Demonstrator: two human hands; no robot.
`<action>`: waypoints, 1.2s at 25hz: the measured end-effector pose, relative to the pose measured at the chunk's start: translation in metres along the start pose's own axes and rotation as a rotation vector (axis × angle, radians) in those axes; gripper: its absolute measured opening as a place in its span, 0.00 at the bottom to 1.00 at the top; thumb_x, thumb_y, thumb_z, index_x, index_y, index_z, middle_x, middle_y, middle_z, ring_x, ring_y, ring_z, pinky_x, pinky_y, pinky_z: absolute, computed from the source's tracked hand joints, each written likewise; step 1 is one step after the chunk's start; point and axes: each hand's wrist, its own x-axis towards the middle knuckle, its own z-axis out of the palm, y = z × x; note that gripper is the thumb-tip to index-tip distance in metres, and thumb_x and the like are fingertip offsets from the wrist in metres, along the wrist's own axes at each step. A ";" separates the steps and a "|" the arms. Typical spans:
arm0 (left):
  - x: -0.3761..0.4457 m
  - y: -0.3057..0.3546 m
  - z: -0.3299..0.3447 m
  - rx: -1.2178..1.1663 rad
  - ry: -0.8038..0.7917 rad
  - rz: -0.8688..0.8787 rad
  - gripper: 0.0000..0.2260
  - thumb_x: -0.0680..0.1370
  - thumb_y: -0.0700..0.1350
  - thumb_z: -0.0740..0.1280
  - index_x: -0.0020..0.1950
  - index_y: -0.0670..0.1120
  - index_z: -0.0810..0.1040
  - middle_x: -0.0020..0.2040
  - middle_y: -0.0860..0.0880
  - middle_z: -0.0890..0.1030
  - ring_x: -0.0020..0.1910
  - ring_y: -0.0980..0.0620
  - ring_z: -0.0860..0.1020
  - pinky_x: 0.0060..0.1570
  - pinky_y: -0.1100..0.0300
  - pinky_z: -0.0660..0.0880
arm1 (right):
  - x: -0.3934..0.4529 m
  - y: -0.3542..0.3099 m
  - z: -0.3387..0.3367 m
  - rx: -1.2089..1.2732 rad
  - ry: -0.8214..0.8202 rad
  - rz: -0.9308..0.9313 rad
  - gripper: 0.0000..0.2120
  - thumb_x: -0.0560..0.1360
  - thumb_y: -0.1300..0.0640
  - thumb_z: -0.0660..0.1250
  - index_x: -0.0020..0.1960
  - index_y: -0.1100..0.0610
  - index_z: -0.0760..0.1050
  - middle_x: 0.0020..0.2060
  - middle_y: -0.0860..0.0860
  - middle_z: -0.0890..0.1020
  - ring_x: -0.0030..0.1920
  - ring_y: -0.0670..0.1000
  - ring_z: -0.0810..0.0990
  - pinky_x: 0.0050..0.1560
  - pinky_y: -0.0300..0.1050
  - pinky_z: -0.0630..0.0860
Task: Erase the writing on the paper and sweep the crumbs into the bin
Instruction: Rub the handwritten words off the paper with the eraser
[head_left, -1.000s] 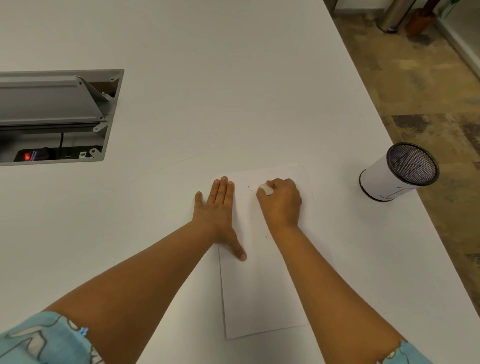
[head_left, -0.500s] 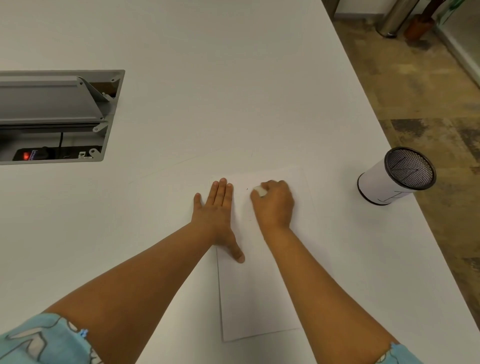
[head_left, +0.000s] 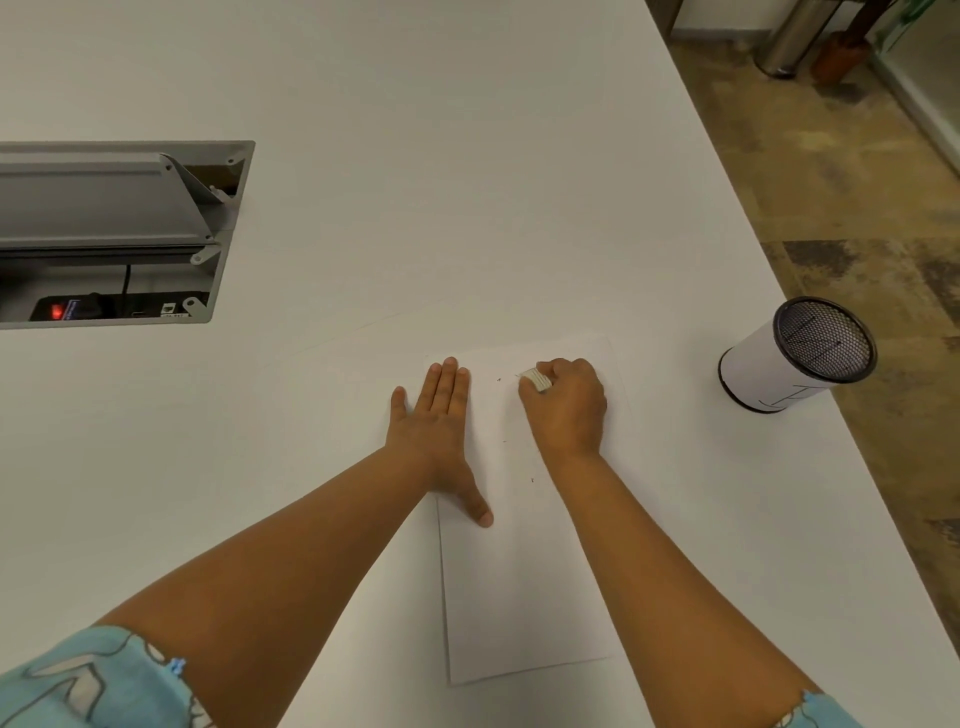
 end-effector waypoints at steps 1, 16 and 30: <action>0.000 0.000 0.001 -0.003 0.001 -0.001 0.70 0.53 0.70 0.74 0.70 0.45 0.25 0.73 0.47 0.27 0.72 0.49 0.28 0.70 0.40 0.35 | -0.003 -0.001 0.000 0.025 0.004 -0.011 0.10 0.71 0.58 0.68 0.50 0.62 0.78 0.46 0.57 0.78 0.46 0.56 0.78 0.43 0.41 0.70; -0.025 -0.020 0.035 -0.128 0.121 -0.039 0.68 0.48 0.80 0.62 0.64 0.50 0.18 0.67 0.49 0.20 0.67 0.47 0.21 0.61 0.34 0.27 | -0.037 0.019 -0.009 0.434 -0.230 0.165 0.09 0.70 0.53 0.71 0.50 0.53 0.78 0.46 0.48 0.81 0.44 0.42 0.78 0.41 0.30 0.75; -0.022 -0.005 0.032 0.165 0.083 -0.120 0.70 0.48 0.81 0.60 0.58 0.40 0.16 0.71 0.40 0.25 0.70 0.39 0.26 0.60 0.32 0.28 | -0.065 -0.008 0.021 -0.013 -0.153 -0.187 0.12 0.73 0.58 0.67 0.55 0.60 0.77 0.48 0.56 0.78 0.51 0.53 0.74 0.50 0.40 0.70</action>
